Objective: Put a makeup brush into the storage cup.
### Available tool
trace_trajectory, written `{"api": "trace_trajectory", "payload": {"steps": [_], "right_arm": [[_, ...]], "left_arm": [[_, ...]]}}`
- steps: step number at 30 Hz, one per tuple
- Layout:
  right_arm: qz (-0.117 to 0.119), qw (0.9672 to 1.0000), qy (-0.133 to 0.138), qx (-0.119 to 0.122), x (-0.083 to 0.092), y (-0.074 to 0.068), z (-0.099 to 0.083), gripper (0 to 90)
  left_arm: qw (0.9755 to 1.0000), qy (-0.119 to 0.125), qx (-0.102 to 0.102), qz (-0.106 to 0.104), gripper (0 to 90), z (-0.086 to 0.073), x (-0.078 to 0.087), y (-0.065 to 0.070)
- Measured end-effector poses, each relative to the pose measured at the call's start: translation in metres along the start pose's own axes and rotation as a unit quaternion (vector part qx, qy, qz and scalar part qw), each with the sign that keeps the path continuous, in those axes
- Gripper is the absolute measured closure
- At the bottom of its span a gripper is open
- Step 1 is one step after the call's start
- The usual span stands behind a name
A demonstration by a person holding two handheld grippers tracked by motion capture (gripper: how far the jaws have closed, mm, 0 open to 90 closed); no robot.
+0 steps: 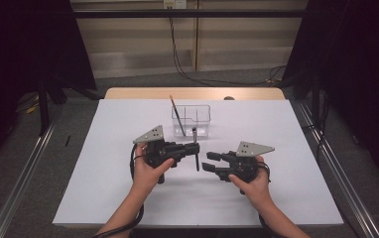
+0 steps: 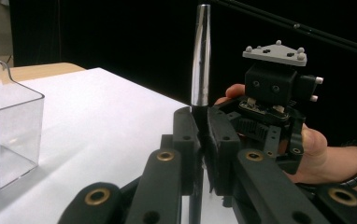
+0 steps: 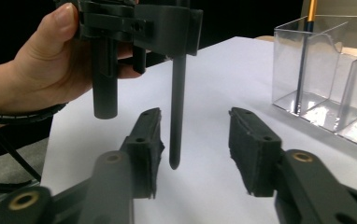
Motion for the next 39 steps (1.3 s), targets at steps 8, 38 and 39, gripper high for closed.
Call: {"api": "trace_trajectory", "payload": {"steps": [8,38,39], "right_arm": [[-0.010,0.9999,-0.007,0.009,0.004,0.005,0.000,31.1],[-0.022,0.9992,-0.021,0.024,0.036,0.020,-0.004,8.9],[-0.023,0.9992,-0.020,0.025,0.038,0.020,-0.005,8.8]], "left_arm": [[1.0000,-0.002,-0.001,0.003,83.7,0.000,0.001,-0.001],[0.9999,0.005,-0.004,0.009,83.6,0.005,0.005,-0.004],[0.9999,0.006,-0.004,0.009,83.6,0.005,0.005,-0.004]]}}
Point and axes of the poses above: each handheld gripper's, and its own axes: x roughly backward along the jaws, z roughly out of its top, y roughly to its right, the point moved 8 cm from there along -x, roughly forward along the jaws, and after that the axes turned 3 degrees about x, right-handed, at the moved point
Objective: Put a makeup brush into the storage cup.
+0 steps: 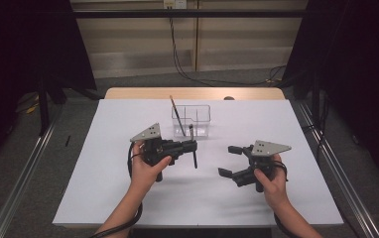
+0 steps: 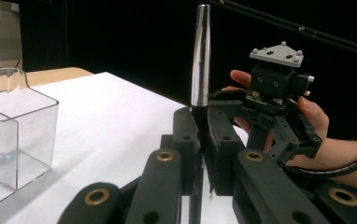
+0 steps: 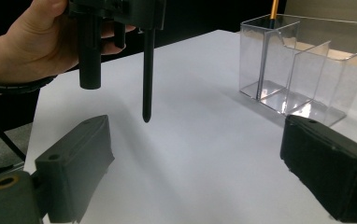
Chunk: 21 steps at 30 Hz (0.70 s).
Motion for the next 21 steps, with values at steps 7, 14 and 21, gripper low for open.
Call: {"api": "trace_trajectory", "payload": {"steps": [7,14,21], "right_arm": [[-0.010,0.9999,-0.006,0.002,0.012,0.006,-0.005,7.8],[-0.019,0.9998,-0.004,0.001,0.022,0.012,-0.009,7.8],[-0.025,0.9997,-0.003,0.002,0.030,0.016,-0.011,7.8]], "left_arm": [[1.0000,0.000,0.000,0.001,83.6,0.000,0.000,0.000],[1.0000,0.003,-0.001,0.005,83.7,0.001,0.000,-0.002],[1.0000,0.000,-0.003,0.008,83.7,0.001,0.001,-0.002]]}}
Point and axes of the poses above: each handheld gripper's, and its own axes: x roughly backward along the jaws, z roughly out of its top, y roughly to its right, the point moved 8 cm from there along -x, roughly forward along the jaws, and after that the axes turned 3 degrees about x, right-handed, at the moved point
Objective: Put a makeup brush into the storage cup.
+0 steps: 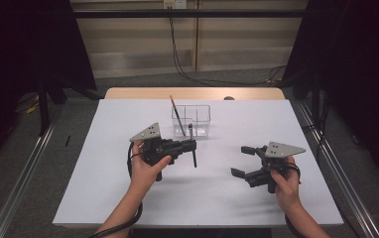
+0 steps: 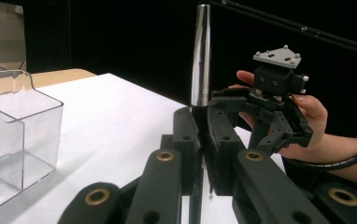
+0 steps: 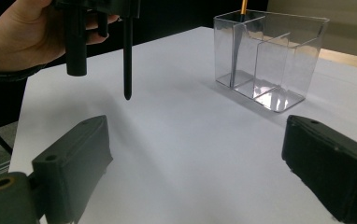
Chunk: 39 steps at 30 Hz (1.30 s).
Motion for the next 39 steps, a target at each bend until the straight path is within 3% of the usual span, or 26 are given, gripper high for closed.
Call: {"api": "trace_trajectory", "payload": {"steps": [39], "right_arm": [[-0.023,0.9997,-0.009,0.005,0.026,0.008,-0.010,7.8]], "left_arm": [[0.9997,0.008,-0.002,0.021,83.7,0.005,0.012,-0.011]]}}
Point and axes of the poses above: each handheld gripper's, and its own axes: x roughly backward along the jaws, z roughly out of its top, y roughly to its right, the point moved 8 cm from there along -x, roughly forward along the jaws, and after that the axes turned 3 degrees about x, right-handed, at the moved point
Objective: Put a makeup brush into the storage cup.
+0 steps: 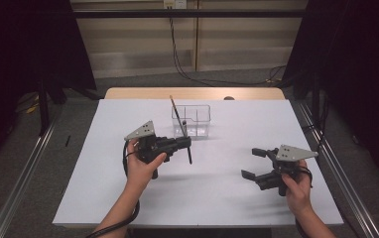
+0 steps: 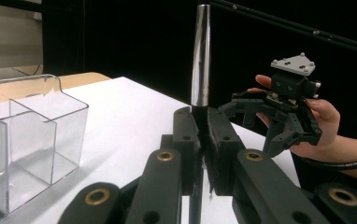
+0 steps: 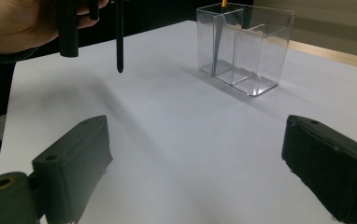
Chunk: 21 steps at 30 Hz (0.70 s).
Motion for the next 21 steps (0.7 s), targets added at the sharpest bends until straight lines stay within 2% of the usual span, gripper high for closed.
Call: {"api": "trace_trajectory", "payload": {"steps": [21], "right_arm": [[-0.007,1.0000,0.000,0.000,0.005,0.000,-0.007,7.8]], "left_arm": [[0.9994,0.014,-0.008,0.032,83.7,0.022,0.009,-0.022]]}}
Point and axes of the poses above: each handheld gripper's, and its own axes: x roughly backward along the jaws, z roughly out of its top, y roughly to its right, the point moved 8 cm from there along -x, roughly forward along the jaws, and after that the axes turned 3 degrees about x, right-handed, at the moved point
